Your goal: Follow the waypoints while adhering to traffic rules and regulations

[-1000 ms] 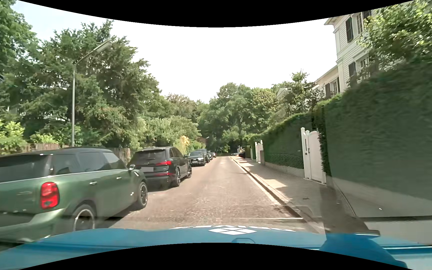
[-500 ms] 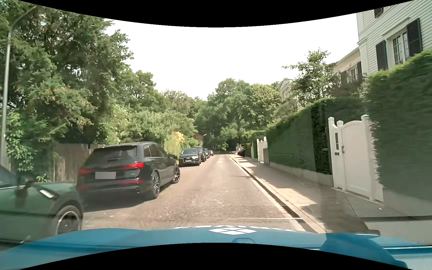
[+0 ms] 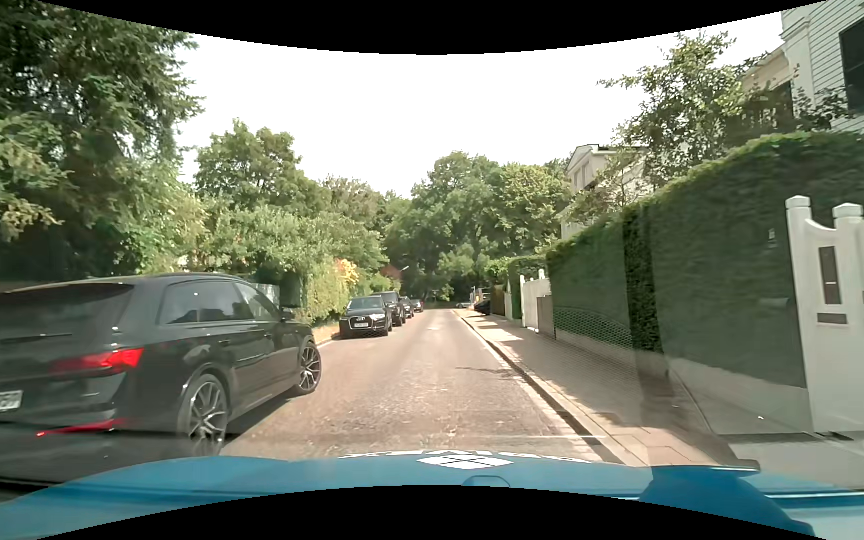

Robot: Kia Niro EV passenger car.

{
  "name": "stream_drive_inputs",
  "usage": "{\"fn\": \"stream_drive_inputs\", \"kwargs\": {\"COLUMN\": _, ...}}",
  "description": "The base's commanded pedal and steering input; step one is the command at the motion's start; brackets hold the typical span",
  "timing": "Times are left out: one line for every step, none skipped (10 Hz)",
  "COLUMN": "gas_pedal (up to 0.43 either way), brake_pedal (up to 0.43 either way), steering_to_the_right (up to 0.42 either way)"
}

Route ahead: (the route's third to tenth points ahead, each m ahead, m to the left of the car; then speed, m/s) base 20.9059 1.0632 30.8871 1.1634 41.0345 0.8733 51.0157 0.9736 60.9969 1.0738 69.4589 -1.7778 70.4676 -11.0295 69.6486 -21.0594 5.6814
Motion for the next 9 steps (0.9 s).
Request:
{"fn": "stream_drive_inputs", "kwargs": {"gas_pedal": 0.15, "brake_pedal": 0.0, "steering_to_the_right": 0.003}}
{"fn": "stream_drive_inputs", "kwargs": {"gas_pedal": 0.15, "brake_pedal": 0.0, "steering_to_the_right": 0.003}}
{"fn": "stream_drive_inputs", "kwargs": {"gas_pedal": 0.157, "brake_pedal": 0.0, "steering_to_the_right": 0.003}}
{"fn": "stream_drive_inputs", "kwargs": {"gas_pedal": 0.157, "brake_pedal": 0.0, "steering_to_the_right": 0.001}}
{"fn": "stream_drive_inputs", "kwargs": {"gas_pedal": 0.157, "brake_pedal": 0.0, "steering_to_the_right": -0.006}}
{"fn": "stream_drive_inputs", "kwargs": {"gas_pedal": 0.157, "brake_pedal": 0.0, "steering_to_the_right": -0.006}}
{"fn": "stream_drive_inputs", "kwargs": {"gas_pedal": 0.157, "brake_pedal": 0.0, "steering_to_the_right": -0.006}}
{"fn": "stream_drive_inputs", "kwargs": {"gas_pedal": 0.157, "brake_pedal": 0.0, "steering_to_the_right": -0.006}}
{"fn": "stream_drive_inputs", "kwargs": {"gas_pedal": 0.157, "brake_pedal": 0.0, "steering_to_the_right": -0.01}}
